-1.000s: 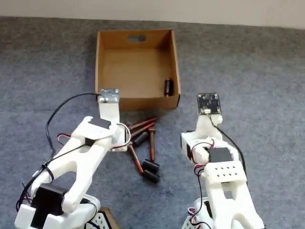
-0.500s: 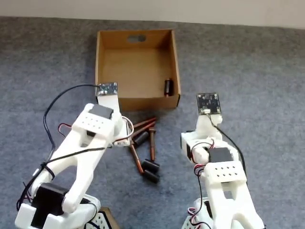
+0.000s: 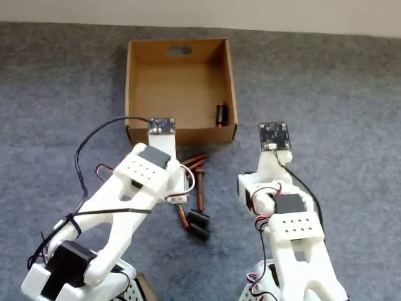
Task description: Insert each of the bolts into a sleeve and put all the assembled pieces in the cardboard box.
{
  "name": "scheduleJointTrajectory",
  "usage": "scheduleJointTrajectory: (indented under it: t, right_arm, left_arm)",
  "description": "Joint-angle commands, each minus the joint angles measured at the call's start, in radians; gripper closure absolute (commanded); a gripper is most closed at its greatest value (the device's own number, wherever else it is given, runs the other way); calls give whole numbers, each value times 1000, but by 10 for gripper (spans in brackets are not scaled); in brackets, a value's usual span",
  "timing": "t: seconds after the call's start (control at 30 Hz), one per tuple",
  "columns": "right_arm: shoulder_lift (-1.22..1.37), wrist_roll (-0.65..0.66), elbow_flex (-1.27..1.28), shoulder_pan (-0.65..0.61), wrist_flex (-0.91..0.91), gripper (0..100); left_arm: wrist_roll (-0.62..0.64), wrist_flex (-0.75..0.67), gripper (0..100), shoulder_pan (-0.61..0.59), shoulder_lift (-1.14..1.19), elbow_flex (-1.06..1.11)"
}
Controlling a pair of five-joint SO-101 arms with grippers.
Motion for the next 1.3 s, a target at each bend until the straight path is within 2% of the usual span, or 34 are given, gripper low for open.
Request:
scheduleJointTrajectory:
  t: [0.0, 0.27, 0.43, 0.5, 0.6, 0.67, 0.83, 1.03, 1.1, 1.27]
  right_arm:
    - [-21, -6, -4, -5, -19, 992]
    - [-21, -6, -4, -4, -19, 992]
    - [-21, -6, -4, -4, -19, 992]
    - [-21, -6, -4, -4, -18, 992]
    - [-21, -6, -2, -4, -16, 992]
    - [-25, -5, 12, -4, -16, 992]
    - [-30, -5, 16, -4, -18, 992]
    - [-30, -5, 16, -4, -19, 992]
    - [-30, -5, 16, -4, -19, 992]
    - [-30, -5, 16, -4, -19, 992]
  left_arm:
    - [9, -127, 818, 15, -30, 61]
    - [3, -293, 819, 2, -28, 173]
    - [0, -292, 823, 2, -28, 189]
    - [-11, -292, 866, 2, -28, 189]
    - [-112, -292, 974, 2, -28, 191]
    - [-155, -292, 964, 1, -33, 205]
    - [-170, -290, 992, -19, -33, 246]
    - [-180, -290, 992, -142, -39, 183]
    - [-253, -287, 992, -216, -39, 148]
    - [-589, -173, 989, -387, -31, 42]
